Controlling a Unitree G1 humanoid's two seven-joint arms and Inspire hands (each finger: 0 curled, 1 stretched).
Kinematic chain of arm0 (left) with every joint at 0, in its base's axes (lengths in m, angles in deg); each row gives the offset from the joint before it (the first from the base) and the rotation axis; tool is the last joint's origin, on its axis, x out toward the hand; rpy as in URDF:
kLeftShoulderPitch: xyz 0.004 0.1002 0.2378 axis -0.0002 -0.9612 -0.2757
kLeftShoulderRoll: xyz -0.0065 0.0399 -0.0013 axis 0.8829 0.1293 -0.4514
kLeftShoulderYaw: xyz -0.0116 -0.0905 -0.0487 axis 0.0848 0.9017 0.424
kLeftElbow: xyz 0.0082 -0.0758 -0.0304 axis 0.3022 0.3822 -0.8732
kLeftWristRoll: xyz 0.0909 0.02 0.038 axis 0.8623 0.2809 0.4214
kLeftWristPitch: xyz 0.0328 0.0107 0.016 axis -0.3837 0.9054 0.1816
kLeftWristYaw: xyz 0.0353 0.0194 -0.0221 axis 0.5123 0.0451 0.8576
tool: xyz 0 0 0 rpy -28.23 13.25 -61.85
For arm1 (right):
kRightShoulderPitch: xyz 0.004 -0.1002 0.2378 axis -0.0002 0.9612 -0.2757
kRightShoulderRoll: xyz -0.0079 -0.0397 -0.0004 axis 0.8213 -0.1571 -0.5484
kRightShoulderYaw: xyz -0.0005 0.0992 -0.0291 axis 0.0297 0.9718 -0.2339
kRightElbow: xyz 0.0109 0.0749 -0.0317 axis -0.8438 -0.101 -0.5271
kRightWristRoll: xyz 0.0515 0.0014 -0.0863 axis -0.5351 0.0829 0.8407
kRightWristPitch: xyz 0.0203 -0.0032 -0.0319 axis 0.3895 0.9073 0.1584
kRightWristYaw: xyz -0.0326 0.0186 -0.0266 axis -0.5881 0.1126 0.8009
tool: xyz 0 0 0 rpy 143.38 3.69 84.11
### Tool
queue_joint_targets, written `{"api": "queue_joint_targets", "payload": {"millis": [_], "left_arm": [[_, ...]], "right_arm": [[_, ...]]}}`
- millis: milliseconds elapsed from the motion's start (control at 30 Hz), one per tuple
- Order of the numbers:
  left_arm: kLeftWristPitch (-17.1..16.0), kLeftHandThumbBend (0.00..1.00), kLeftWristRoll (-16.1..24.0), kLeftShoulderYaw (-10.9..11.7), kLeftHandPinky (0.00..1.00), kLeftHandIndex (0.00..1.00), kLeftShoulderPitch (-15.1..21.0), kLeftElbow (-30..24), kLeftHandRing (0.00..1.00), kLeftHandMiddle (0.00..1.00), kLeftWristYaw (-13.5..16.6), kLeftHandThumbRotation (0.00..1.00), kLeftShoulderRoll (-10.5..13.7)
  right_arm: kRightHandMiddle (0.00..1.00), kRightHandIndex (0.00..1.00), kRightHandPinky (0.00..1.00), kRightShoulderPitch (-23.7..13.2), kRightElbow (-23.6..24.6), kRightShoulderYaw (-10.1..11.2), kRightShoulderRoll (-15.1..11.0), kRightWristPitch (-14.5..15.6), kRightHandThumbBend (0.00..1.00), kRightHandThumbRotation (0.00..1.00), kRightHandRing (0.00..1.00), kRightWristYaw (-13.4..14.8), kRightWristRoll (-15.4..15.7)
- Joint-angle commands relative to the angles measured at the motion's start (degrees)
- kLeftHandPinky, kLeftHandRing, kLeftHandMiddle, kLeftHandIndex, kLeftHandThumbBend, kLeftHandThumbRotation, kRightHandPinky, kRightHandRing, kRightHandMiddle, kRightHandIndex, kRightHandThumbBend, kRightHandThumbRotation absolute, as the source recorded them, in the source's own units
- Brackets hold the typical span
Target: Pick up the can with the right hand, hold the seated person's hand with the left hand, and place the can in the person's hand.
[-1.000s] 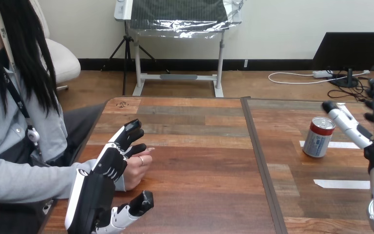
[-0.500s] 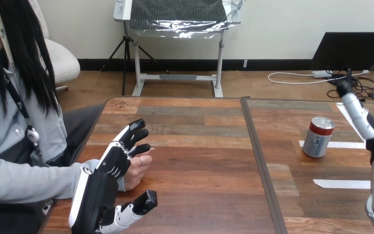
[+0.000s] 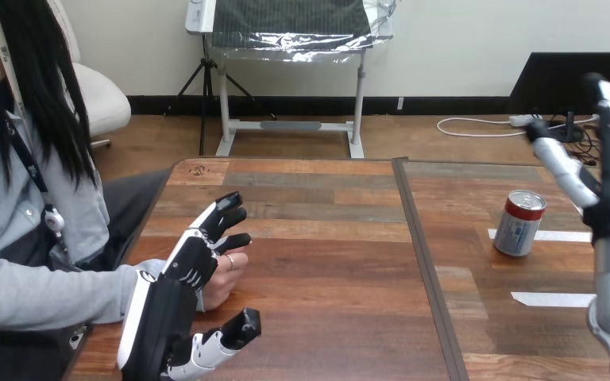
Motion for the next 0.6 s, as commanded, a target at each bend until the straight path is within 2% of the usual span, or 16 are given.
{"api": "queue_joint_targets", "payload": {"millis": [0,267,467,567], "left_arm": [[-1.33,1.0,0.41,0.22,0.78,0.87,3.71,0.23,0.88,0.9,0.67,0.7,-0.3],[-1.06,1.0,-0.94,-0.53,0.8,0.86,3.44,0.0,0.88,0.9,0.14,0.69,-0.36],[-1.58,1.0,-0.04,0.04,0.8,0.86,3.37,0.11,0.88,0.9,0.88,0.69,-0.55],[-1.43,1.0,0.71,0.29,0.8,0.86,3.18,-0.15,0.88,0.9,1.3,0.69,-0.48]], "right_arm": [[0.93,0.92,0.86,-8.47,-3.82,-2.04,-3.88,-2.22,0.9,0.85,0.93,0.94,2.31],[0.92,0.92,0.85,-12.49,-9.46,-4.41,-5.63,-3.32,0.88,0.79,0.93,0.39,4.34],[0.9,0.91,0.83,-15.47,-13.44,-7.22,-7.1,-3.32,0.85,0.74,0.91,1.93,7.57],[0.9,0.91,0.83,-16.84,-15.13,-8.19,-7.49,-2.66,0.85,0.74,0.91,1.81,8.54]]}}
